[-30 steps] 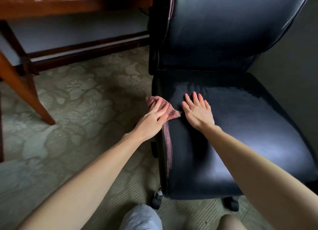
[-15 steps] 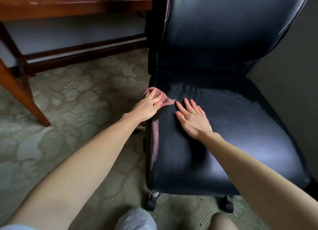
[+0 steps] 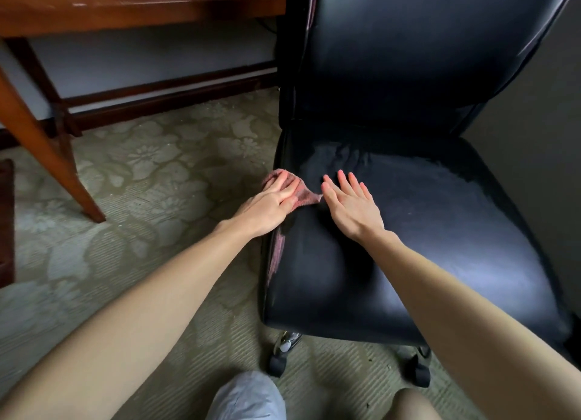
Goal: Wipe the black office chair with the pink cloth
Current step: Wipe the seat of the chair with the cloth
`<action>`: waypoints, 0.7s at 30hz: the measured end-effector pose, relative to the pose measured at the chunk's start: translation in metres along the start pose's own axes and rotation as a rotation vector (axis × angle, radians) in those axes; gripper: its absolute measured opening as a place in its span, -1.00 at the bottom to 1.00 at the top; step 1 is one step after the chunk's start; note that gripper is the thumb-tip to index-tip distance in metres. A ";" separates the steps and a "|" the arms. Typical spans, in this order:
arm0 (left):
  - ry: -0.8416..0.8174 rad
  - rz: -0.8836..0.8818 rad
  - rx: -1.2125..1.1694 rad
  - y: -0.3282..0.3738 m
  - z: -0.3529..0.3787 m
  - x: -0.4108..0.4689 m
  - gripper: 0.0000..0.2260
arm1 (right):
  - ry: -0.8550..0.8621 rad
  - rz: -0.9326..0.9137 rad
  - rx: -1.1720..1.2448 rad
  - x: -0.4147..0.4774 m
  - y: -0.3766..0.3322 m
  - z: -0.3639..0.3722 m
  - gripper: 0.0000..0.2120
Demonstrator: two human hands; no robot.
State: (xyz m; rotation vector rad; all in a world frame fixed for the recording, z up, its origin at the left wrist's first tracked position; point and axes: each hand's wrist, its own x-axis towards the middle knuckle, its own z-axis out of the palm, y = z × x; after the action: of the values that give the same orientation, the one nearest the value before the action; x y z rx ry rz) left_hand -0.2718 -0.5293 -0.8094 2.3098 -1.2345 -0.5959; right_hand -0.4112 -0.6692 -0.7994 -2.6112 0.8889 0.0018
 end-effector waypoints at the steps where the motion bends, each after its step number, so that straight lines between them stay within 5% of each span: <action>1: -0.004 -0.015 0.008 0.002 -0.004 0.011 -0.57 | 0.001 -0.001 0.001 0.001 0.000 0.000 -0.48; 15: -0.055 0.057 -0.068 -0.014 0.012 -0.063 -0.55 | 0.018 0.046 0.027 0.005 -0.008 0.002 -0.45; 21: -0.051 -0.016 0.027 0.004 0.004 -0.018 -0.56 | 0.021 -0.005 0.067 -0.038 -0.008 0.007 -0.46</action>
State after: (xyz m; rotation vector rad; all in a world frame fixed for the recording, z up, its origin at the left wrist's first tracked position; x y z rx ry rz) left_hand -0.2859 -0.5164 -0.8071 2.3422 -1.2562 -0.6506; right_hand -0.4357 -0.6385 -0.7981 -2.5553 0.8746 -0.0554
